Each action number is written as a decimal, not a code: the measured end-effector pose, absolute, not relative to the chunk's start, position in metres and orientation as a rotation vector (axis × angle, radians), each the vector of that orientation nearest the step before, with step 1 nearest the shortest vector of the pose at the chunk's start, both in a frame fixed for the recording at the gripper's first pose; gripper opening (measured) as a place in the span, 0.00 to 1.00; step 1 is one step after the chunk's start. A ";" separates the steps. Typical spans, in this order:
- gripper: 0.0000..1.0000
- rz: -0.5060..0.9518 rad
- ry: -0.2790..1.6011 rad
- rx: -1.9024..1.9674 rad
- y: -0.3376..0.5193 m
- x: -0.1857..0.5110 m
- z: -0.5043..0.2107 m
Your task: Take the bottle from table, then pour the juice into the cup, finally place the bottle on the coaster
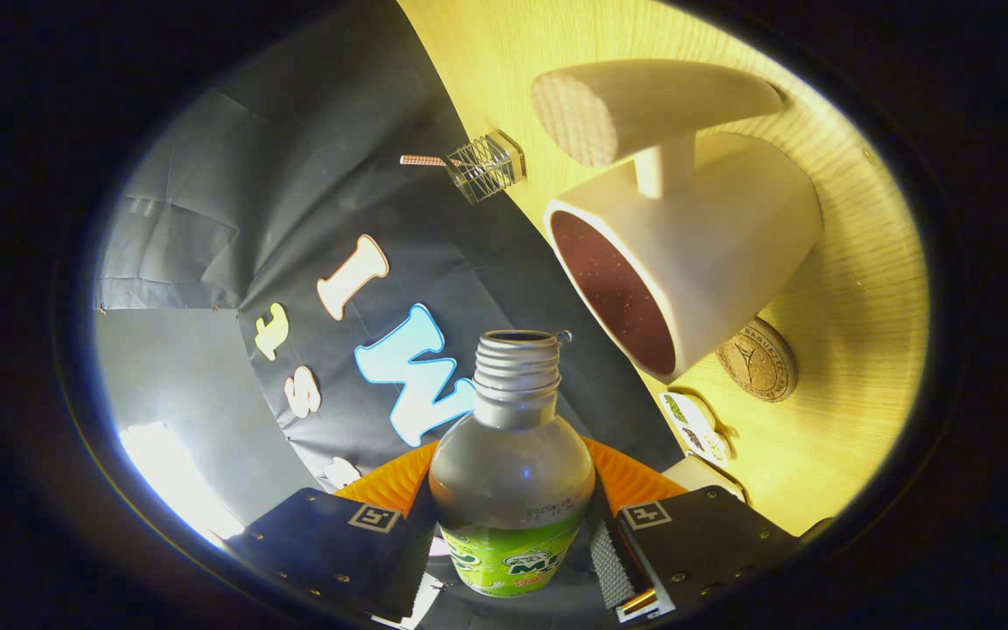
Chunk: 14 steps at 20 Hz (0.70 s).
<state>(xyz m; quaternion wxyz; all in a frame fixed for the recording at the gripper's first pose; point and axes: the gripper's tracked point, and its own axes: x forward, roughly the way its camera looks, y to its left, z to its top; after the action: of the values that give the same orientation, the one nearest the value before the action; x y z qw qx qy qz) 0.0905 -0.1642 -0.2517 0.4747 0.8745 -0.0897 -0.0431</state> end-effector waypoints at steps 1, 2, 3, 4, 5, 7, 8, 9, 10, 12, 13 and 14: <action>0.76 -0.107 -0.219 2.135 -0.165 0.091 -0.252; 0.76 -0.105 -0.219 2.134 -0.166 0.091 -0.252; 0.77 -0.104 -0.221 2.131 -0.166 0.092 -0.252; 0.76 -0.107 -0.220 2.125 -0.168 0.092 -0.253; 0.76 -0.112 -0.210 2.109 -0.167 0.091 -0.254; 0.76 -0.128 -0.162 2.042 -0.163 0.092 -0.257; 0.76 -0.136 -0.124 1.995 -0.160 0.093 -0.261; 0.76 -0.139 -0.084 1.941 -0.156 0.094 -0.263; 0.76 -0.146 -0.054 1.890 -0.154 0.094 -0.266; 0.77 -0.145 -0.034 1.816 -0.156 0.093 -0.265; 0.77 -0.144 -0.027 1.779 -0.157 0.093 -0.262; 0.77 -0.153 -0.006 1.732 -0.157 0.092 -0.264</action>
<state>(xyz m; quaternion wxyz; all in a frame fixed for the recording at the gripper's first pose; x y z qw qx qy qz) 0.0920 -0.1572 -0.2645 0.6455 0.7608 -0.0025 -0.0672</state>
